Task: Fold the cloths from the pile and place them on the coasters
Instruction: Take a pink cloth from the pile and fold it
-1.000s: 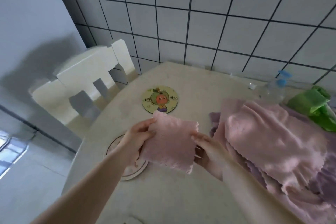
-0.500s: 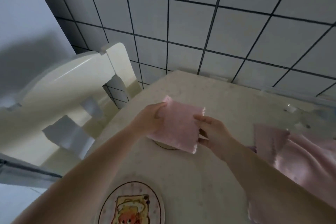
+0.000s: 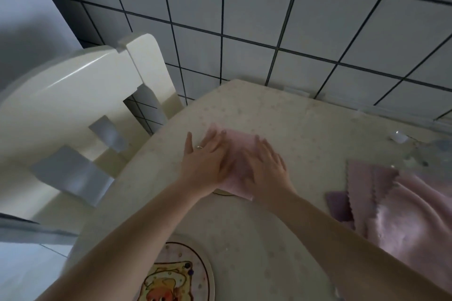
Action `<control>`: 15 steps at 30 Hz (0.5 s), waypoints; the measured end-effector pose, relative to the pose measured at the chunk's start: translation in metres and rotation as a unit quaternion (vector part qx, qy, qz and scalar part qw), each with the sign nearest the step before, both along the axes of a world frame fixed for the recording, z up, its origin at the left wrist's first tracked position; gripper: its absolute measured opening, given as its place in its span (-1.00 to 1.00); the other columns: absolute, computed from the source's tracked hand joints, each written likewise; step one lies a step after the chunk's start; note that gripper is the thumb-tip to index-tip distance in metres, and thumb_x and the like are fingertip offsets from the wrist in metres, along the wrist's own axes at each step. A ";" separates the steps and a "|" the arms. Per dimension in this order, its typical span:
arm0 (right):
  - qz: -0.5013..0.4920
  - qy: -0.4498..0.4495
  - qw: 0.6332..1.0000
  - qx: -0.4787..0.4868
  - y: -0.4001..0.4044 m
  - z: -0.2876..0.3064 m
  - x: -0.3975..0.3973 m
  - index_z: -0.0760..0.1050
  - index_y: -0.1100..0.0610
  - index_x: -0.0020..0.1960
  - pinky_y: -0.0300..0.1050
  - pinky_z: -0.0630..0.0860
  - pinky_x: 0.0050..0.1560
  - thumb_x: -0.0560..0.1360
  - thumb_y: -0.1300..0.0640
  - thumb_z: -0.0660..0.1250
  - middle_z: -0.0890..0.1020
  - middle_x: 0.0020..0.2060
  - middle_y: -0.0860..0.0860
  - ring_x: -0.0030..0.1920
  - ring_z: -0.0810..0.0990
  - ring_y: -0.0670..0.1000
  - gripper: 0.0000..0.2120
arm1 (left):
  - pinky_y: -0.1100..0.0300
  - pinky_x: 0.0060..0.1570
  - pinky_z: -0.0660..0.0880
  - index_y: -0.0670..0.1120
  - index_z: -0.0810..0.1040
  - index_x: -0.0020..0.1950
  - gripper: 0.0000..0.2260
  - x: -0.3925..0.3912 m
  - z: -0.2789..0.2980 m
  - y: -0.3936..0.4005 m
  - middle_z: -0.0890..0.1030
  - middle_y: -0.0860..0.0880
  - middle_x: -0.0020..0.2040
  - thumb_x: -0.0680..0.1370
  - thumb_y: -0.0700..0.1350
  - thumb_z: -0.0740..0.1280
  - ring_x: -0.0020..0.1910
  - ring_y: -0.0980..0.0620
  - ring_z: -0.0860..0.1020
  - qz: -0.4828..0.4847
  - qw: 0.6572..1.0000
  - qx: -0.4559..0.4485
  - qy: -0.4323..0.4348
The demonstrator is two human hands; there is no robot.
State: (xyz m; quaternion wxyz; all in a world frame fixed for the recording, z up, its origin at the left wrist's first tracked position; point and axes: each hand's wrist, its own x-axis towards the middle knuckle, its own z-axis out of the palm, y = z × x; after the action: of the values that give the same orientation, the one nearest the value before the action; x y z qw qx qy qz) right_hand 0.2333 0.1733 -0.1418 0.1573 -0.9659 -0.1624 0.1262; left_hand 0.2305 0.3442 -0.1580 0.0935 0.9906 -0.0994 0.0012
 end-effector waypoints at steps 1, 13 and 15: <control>0.024 -0.005 0.999 -0.020 0.002 -0.002 -0.004 0.04 -0.05 0.50 0.07 -0.09 0.47 0.52 -0.05 0.15 -0.09 0.53 0.02 0.51 -0.16 0.02 -0.42 | -0.27 0.38 -0.11 -0.01 0.31 0.43 -0.40 -0.003 -0.006 -0.002 0.27 0.01 0.48 0.50 0.21 -0.14 0.47 0.03 0.21 -0.005 1.000 0.015 0.000; -0.009 0.033 0.999 0.021 -0.011 0.017 -0.018 0.07 -0.01 0.49 0.06 -0.06 0.48 0.51 -0.02 0.18 0.05 0.52 0.02 0.51 -0.04 0.03 -0.40 | 0.00 0.42 0.06 0.00 0.29 0.42 -0.55 -0.023 0.008 -0.013 0.34 0.04 0.43 0.53 0.05 0.09 0.41 0.05 0.28 0.058 0.992 -0.107 0.038; -0.013 0.016 0.999 0.049 -0.029 0.024 -0.038 0.13 -0.02 0.48 -0.01 0.00 0.48 0.53 -0.02 0.18 0.13 0.50 0.03 0.50 0.03 0.03 -0.45 | 0.15 0.27 0.29 -0.02 0.39 0.36 -0.62 -0.042 0.020 -0.028 0.47 0.04 0.33 0.56 0.00 0.10 0.30 0.05 0.41 0.041 0.982 -0.179 0.040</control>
State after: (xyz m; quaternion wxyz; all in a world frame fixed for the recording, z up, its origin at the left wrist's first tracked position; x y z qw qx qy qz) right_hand 0.1948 0.1445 -0.1175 0.2090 -0.9569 -0.1530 0.1318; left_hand 0.1890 0.3164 -0.1380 0.2734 0.9603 -0.0527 -0.0170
